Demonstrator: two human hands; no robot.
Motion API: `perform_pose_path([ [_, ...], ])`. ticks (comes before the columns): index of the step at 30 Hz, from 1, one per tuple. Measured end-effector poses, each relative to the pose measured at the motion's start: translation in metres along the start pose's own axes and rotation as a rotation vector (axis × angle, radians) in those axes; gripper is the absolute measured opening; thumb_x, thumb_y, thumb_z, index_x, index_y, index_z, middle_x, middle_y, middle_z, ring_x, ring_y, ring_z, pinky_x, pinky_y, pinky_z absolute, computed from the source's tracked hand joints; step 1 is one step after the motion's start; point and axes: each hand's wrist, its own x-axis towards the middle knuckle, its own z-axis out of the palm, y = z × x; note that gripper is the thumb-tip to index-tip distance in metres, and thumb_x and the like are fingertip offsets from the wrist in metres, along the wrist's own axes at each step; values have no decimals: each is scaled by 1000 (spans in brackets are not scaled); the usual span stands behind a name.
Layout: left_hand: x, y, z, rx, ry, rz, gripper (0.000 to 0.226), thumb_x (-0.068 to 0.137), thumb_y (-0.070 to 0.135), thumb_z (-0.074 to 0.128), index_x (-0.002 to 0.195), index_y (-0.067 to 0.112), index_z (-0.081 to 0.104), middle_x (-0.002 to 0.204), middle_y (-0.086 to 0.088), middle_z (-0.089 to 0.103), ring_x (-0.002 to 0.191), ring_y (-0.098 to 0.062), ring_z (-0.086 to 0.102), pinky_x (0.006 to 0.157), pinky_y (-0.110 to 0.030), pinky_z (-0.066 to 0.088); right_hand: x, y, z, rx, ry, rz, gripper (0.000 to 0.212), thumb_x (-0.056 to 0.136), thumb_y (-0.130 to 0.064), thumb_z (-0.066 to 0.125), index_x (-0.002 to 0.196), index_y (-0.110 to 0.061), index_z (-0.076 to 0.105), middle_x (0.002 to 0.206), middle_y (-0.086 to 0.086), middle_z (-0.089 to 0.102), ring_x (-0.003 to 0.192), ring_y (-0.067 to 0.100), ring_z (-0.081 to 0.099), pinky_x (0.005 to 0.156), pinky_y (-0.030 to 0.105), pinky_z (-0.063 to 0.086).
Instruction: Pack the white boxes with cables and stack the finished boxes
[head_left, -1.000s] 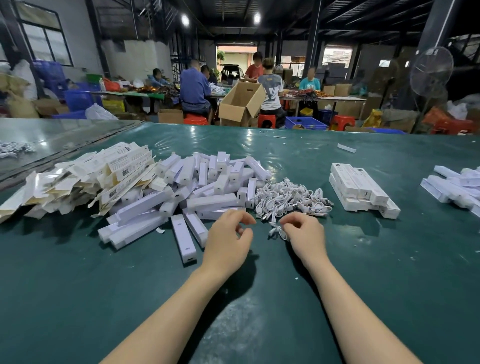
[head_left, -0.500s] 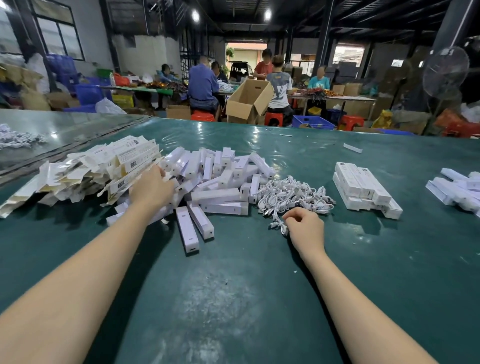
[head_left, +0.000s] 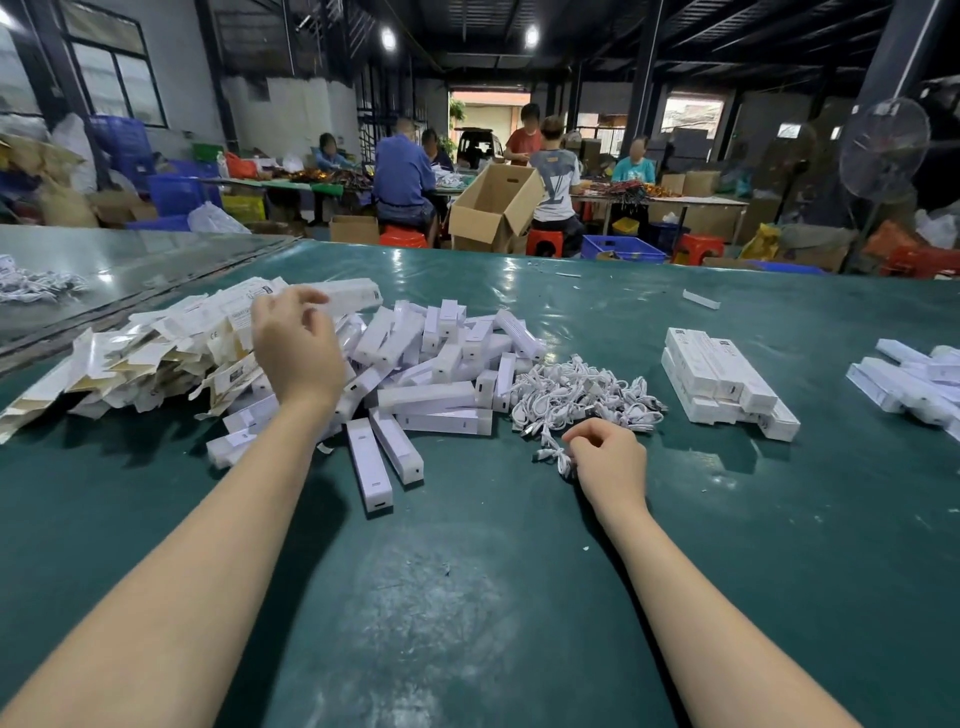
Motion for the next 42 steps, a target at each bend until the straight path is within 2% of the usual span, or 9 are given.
perform_pose_path([
  [5, -18, 26, -11, -450, 102, -358, 28, 84, -5, 43, 79, 21, 53, 83, 4, 48, 75, -6, 53, 69, -18, 51, 0, 2, 0, 45, 22, 2, 24, 77, -1, 52, 65, -19, 62, 59, -6, 56, 65, 18, 49, 63, 24, 34],
  [8, -56, 40, -6, -873, -178, -575, 28, 89, -10, 43, 77, 14, 52, 91, -5, 52, 80, -14, 61, 64, -16, 54, -3, -2, 0, 232, 18, -15, 24, 85, -17, 58, 62, -23, 58, 58, -7, 53, 64, 20, 48, 64, 29, 38],
  [11, -91, 50, 3, -952, -534, -725, 26, 89, -12, 41, 76, 8, 52, 91, -13, 55, 77, -23, 60, 64, -22, 57, -7, -6, -9, 604, -25, 38, 15, 87, -37, 57, 81, -24, 53, 70, 0, 59, 55, 18, 52, 51, 22, 39],
  [17, -103, 35, 2, -801, -820, -662, 23, 89, -8, 46, 87, 14, 54, 90, -6, 57, 71, -17, 62, 55, -22, 55, -5, -3, -30, 1058, -45, 289, 4, 88, -28, 55, 88, -25, 53, 61, -8, 65, 44, 9, 57, 40, 13, 37],
  [23, -105, 23, -4, -235, -1165, -283, 12, 83, 19, 65, 89, 28, 60, 78, 3, 52, 56, -3, 49, 53, -17, 42, -2, -5, -27, 951, -22, 237, 12, 85, -15, 62, 77, -20, 54, 50, -10, 62, 44, 3, 57, 39, 16, 43],
  [29, -110, 31, -5, -254, -1385, -144, 4, 85, 35, 61, 89, 34, 59, 91, 13, 64, 73, 1, 56, 64, -12, 44, 1, -2, -24, 959, 61, 300, 11, 84, -17, 63, 78, -20, 54, 46, -12, 59, 41, 1, 55, 39, 14, 42],
  [33, -119, 37, -4, -333, -1412, -113, 20, 82, 23, 67, 82, 24, 47, 84, 8, 64, 73, -7, 56, 68, -20, 42, -6, -8, -17, 938, 13, 291, 13, 87, -21, 59, 77, -20, 51, 43, -12, 55, 39, 2, 53, 40, 17, 42],
  [36, -117, 39, -2, -337, -1188, -70, 26, 76, 15, 73, 74, 21, 47, 82, 6, 64, 77, -14, 59, 69, -23, 42, -13, -13, -9, 855, -102, 227, 16, 87, -20, 60, 78, -18, 47, 41, -8, 49, 29, 4, 36, 32, 10, 25],
  [42, -113, 35, -2, -491, -1160, -292, 25, 75, 11, 74, 85, 18, 52, 94, -6, 69, 80, -19, 62, 79, -36, 50, -29, -25, 5, 838, -326, 251, 14, 83, -9, 63, 75, -13, 53, 45, -4, 54, 26, 5, 32, 30, 8, 18],
])
